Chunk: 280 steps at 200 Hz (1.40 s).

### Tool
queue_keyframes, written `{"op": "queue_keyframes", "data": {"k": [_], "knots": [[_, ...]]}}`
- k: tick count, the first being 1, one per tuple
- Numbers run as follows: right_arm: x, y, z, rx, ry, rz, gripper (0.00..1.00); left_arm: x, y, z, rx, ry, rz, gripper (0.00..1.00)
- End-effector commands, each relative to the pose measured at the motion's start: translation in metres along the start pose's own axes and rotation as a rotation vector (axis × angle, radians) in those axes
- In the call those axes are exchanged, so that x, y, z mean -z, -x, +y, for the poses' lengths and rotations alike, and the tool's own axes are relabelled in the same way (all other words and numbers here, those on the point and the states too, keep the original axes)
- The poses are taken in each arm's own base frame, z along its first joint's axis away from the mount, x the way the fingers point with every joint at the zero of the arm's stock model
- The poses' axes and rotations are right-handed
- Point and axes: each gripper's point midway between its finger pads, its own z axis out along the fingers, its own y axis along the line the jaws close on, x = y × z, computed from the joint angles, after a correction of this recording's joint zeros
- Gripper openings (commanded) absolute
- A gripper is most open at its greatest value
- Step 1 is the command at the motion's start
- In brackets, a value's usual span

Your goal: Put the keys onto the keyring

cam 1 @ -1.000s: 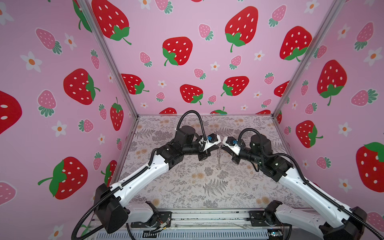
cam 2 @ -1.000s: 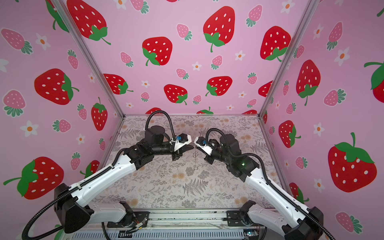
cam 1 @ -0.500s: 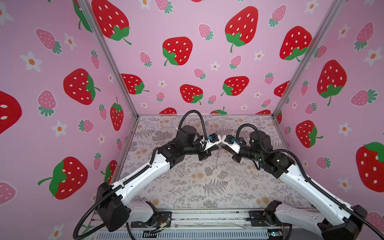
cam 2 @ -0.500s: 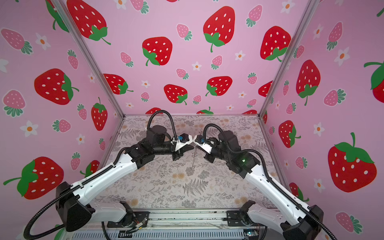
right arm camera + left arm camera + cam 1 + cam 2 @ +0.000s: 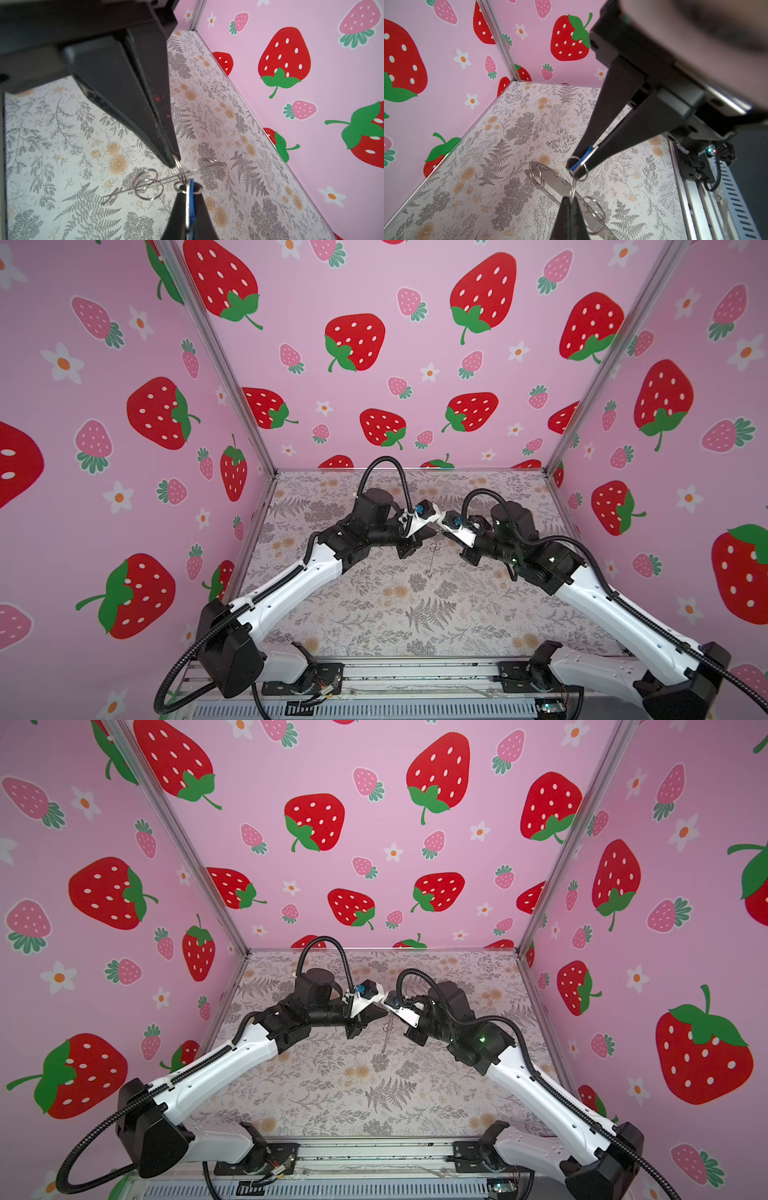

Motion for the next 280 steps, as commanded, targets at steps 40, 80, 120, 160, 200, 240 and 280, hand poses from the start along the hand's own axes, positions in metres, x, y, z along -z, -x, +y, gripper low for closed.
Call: {"op": "queue_keyframes", "data": {"k": [40, 80, 120, 160, 200, 240, 280], "knots": [[0.001, 0.023, -0.002, 0.027, -0.003, -0.016, 0.0, -0.007, 0.013, -0.004, 0.018, -0.048, -0.055, 0.0], [0.0, 0.018, -0.011, 0.041, -0.058, 0.021, 0.0, -0.01, 0.0, -0.007, 0.02, -0.055, -0.018, 0.0], [-0.013, 0.004, -0.004, 0.036, -0.016, 0.09, 0.0, -0.013, -0.025, 0.0, 0.066, -0.022, 0.063, 0.15], [-0.037, -0.008, 0.017, 0.023, 0.108, 0.089, 0.0, 0.017, -0.048, 0.036, 0.174, 0.163, 0.08, 0.48], [-0.073, -0.025, 0.035, 0.021, 0.228, 0.098, 0.0, 0.075, -0.09, 0.083, 0.33, 0.461, 0.102, 0.6], [-0.122, -0.02, 0.047, 0.055, 0.35, 0.047, 0.0, 0.129, -0.113, 0.116, 0.514, 0.718, 0.06, 0.72], [-0.156, 0.005, 0.066, 0.163, 0.472, -0.077, 0.0, 0.145, -0.142, 0.127, 0.656, 0.834, 0.132, 0.72]]}}
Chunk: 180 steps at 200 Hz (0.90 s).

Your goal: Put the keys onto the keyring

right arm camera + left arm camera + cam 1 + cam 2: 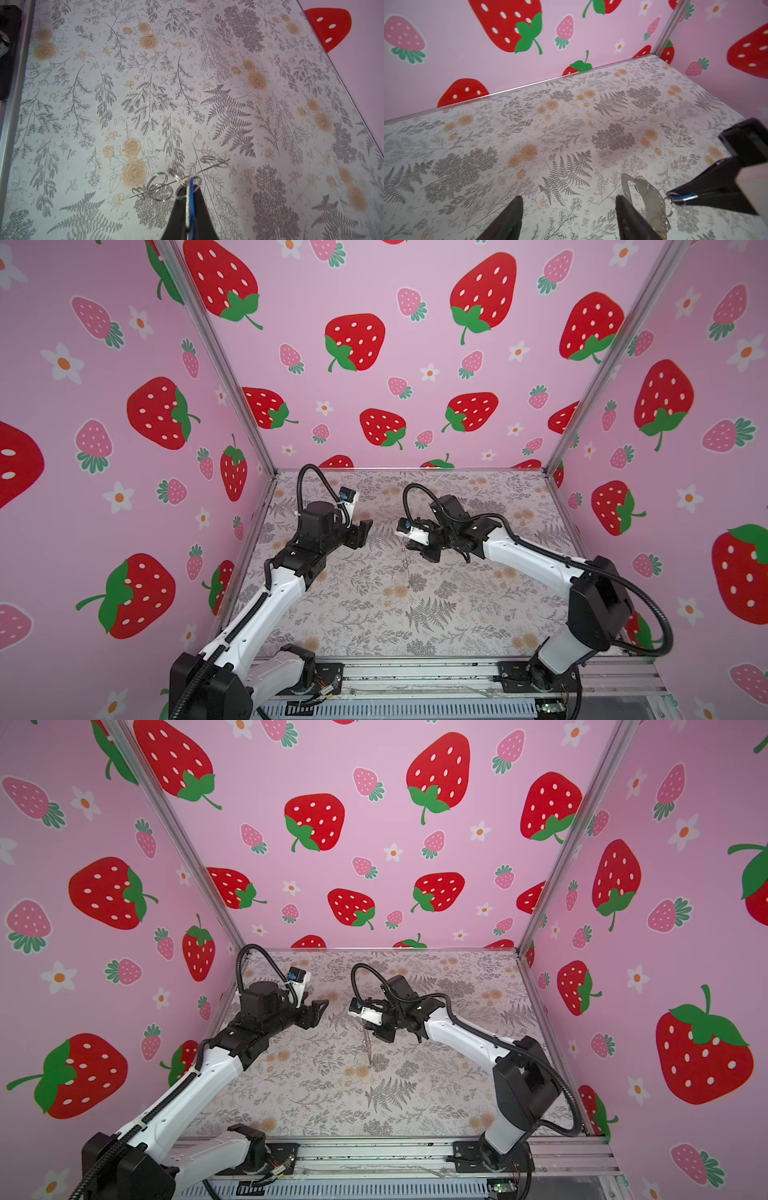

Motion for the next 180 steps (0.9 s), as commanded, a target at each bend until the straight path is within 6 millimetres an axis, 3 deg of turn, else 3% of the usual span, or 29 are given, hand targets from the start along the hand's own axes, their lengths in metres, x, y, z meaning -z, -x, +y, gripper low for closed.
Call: {"op": "queue_keyframes", "data": {"k": [1, 20, 61, 90, 132, 151, 180], "knots": [[-0.004, 0.047, 0.003, 0.169, 0.058, -0.159, 0.0, -0.001, -0.01, 0.018, 0.107, 0.097, 0.046, 0.72], [-0.016, 0.038, 0.002, 0.206, 0.081, -0.124, 0.0, -0.006, -0.021, 0.024, 0.153, 0.132, 0.071, 0.72], [-0.034, -0.072, -0.008, 0.079, 0.064, 0.124, 0.0, -0.022, -0.046, 0.033, 0.219, 0.18, 0.159, 0.7], [-0.036, -0.124, -0.015, 0.019, 0.038, 0.236, 0.0, -0.033, -0.05, 0.035, 0.258, 0.192, 0.179, 0.69], [-0.038, -0.164, -0.036, -0.07, -0.01, 0.351, 0.0, -0.043, -0.054, 0.038, 0.274, 0.21, 0.207, 0.67], [-0.033, -0.179, -0.031, -0.135, 0.011, 0.418, 0.0, -0.045, -0.054, 0.038, 0.276, 0.218, 0.218, 0.67], [-0.024, -0.186, -0.017, -0.217, 0.032, 0.456, 0.0, -0.049, -0.054, 0.039, 0.27, 0.225, 0.224, 0.67]]}}
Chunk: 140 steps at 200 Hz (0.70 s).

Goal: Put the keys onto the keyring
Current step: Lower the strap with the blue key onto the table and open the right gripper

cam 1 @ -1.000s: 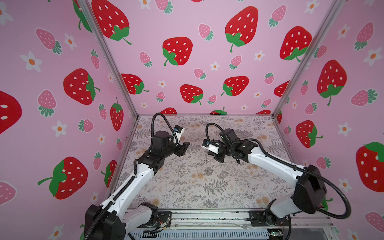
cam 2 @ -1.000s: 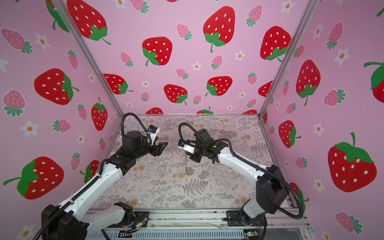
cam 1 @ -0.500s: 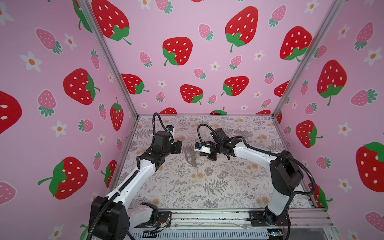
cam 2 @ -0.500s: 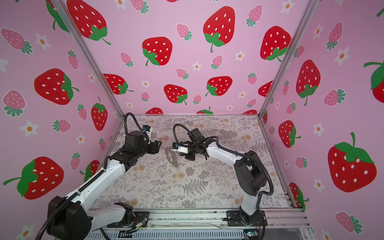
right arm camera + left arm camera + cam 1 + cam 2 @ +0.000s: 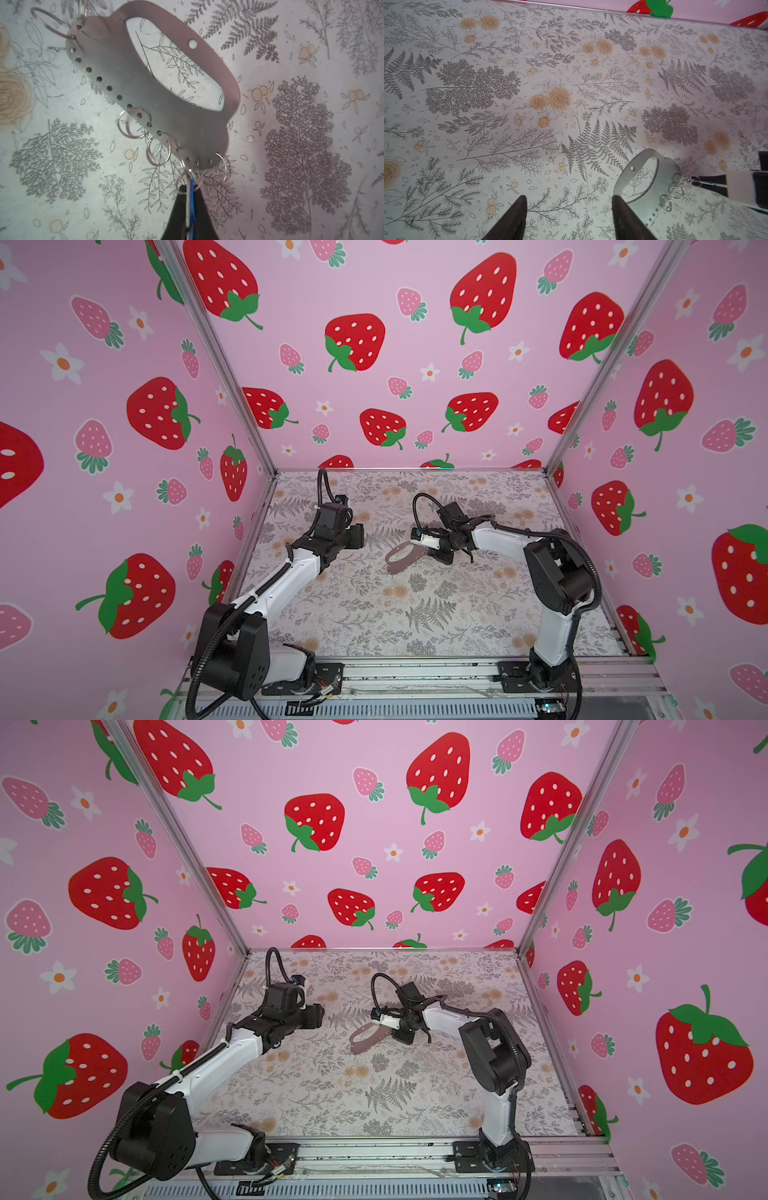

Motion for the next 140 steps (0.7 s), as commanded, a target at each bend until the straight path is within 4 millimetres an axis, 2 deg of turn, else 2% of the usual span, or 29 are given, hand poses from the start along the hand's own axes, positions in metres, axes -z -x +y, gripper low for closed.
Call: {"op": "queue_keyframes", "data": {"k": [1, 28, 68, 109, 140], "knots": [[0.0, -0.032, 0.019, -0.094, 0.067, 0.124, 0.0, 0.005, 0.018, -0.001, 0.022, 0.019, -0.029, 0.67], [0.003, -0.044, 0.033, -0.156, 0.085, 0.155, 0.0, 0.002, 0.019, -0.002, 0.015, 0.021, -0.027, 0.66], [-0.002, -0.072, 0.053, -0.24, 0.123, 0.255, 0.02, 0.0, 0.019, -0.003, 0.001, 0.018, -0.022, 0.66], [0.002, -0.076, 0.059, -0.275, 0.141, 0.3, 0.06, 0.003, 0.019, -0.005, -0.004, 0.006, -0.021, 0.66], [0.006, -0.071, 0.062, -0.298, 0.167, 0.312, 0.1, 0.006, 0.015, -0.004, 0.0, 0.003, -0.021, 0.67]]}}
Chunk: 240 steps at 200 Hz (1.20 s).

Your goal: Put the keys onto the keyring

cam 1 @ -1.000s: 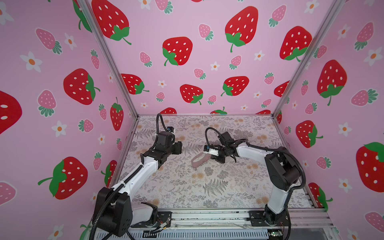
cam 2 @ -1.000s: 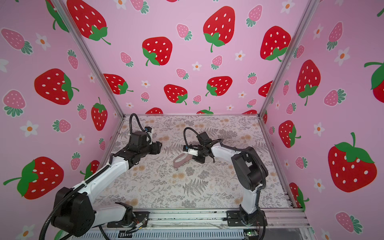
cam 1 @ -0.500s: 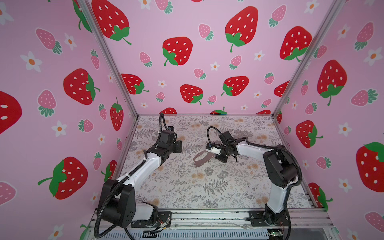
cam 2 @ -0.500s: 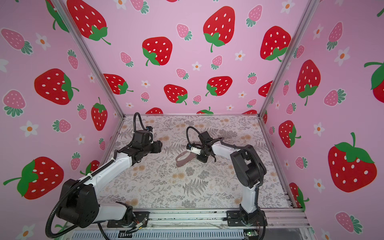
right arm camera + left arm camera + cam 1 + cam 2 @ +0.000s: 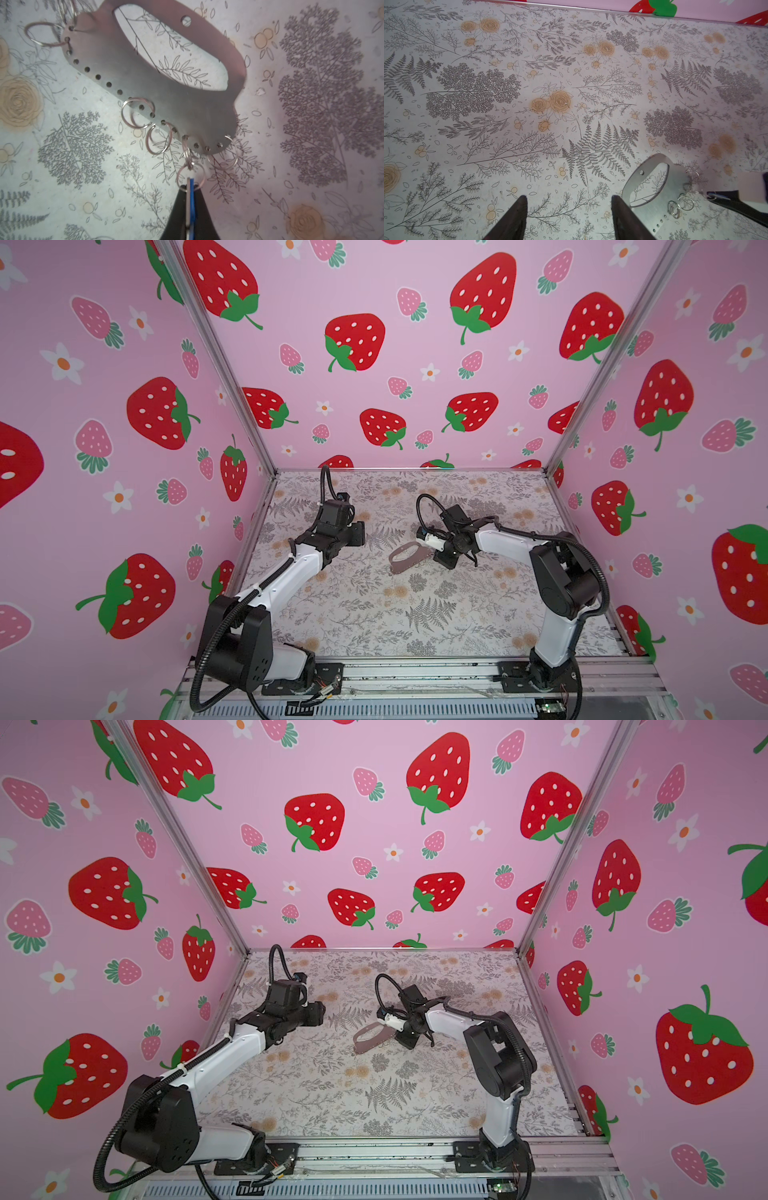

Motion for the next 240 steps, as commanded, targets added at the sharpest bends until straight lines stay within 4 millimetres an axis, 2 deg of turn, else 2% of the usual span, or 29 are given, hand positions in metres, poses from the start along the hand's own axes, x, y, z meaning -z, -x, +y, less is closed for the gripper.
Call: {"op": "queue_keyframes", "data": {"k": [1, 22, 55, 65, 82, 97, 106, 127, 132, 140, 153, 164, 170, 186, 200, 210, 226, 240], "knots": [[-0.009, -0.051, 0.03, -0.075, 0.118, 0.21, 0.1, 0.011, 0.011, -0.003, 0.008, -0.005, -0.029, 0.67], [-0.004, -0.048, 0.035, -0.087, 0.149, 0.22, 0.14, 0.013, 0.009, -0.002, 0.013, -0.005, -0.03, 0.67], [-0.008, -0.06, 0.047, -0.104, 0.178, 0.263, 0.23, 0.014, 0.007, -0.002, 0.015, -0.007, -0.029, 0.68], [-0.008, -0.059, 0.046, -0.116, 0.165, 0.255, 0.29, 0.014, 0.007, -0.002, 0.013, -0.005, -0.03, 0.69], [-0.001, -0.052, 0.039, -0.126, 0.116, 0.223, 0.34, 0.017, 0.009, 0.0, 0.0, 0.0, -0.04, 0.72], [0.011, -0.041, 0.03, -0.13, 0.06, 0.166, 0.48, 0.021, 0.01, 0.003, -0.025, 0.016, -0.055, 0.74], [0.021, -0.033, 0.026, -0.132, 0.032, 0.117, 0.51, 0.025, 0.012, 0.006, -0.041, 0.034, -0.07, 0.75], [0.046, -0.023, 0.011, -0.135, -0.057, 0.017, 0.71, 0.034, 0.015, 0.02, -0.087, 0.091, -0.12, 0.79], [0.052, -0.024, 0.004, -0.143, -0.091, -0.002, 0.79, 0.035, 0.014, 0.025, -0.094, 0.108, -0.129, 0.8], [0.061, -0.025, -0.007, -0.155, -0.15, -0.037, 1.0, 0.036, 0.012, 0.034, -0.105, 0.133, -0.144, 0.81], [0.078, -0.032, -0.036, -0.205, -0.3, -0.109, 0.99, 0.036, 0.01, 0.05, -0.115, 0.182, -0.174, 0.83], [0.1, -0.036, -0.068, -0.291, -0.451, -0.232, 0.99, 0.032, 0.006, 0.067, -0.117, 0.235, -0.198, 0.84], [0.114, -0.044, -0.085, -0.368, -0.536, -0.31, 0.99, 0.031, 0.002, 0.077, -0.104, 0.268, -0.208, 0.84], [0.15, -0.067, -0.111, -0.468, -0.7, -0.549, 0.99, 0.026, -0.007, 0.1, -0.07, 0.33, -0.251, 0.85], [0.176, -0.091, -0.117, -0.463, -0.898, -0.725, 0.99, 0.021, -0.016, 0.113, -0.075, 0.371, -0.308, 0.85], [0.186, -0.106, -0.115, -0.441, -0.992, -0.791, 0.99, 0.019, -0.022, 0.122, -0.05, 0.393, -0.349, 0.85], [0.176, -0.128, -0.121, -0.487, -1.009, -0.784, 0.99, 0.011, -0.027, 0.127, -0.019, 0.374, -0.413, 0.86], [0.177, -0.124, -0.127, -0.468, -1.003, -0.806, 0.99, 0.001, -0.021, 0.122, -0.036, 0.324, -0.428, 0.86]]}}
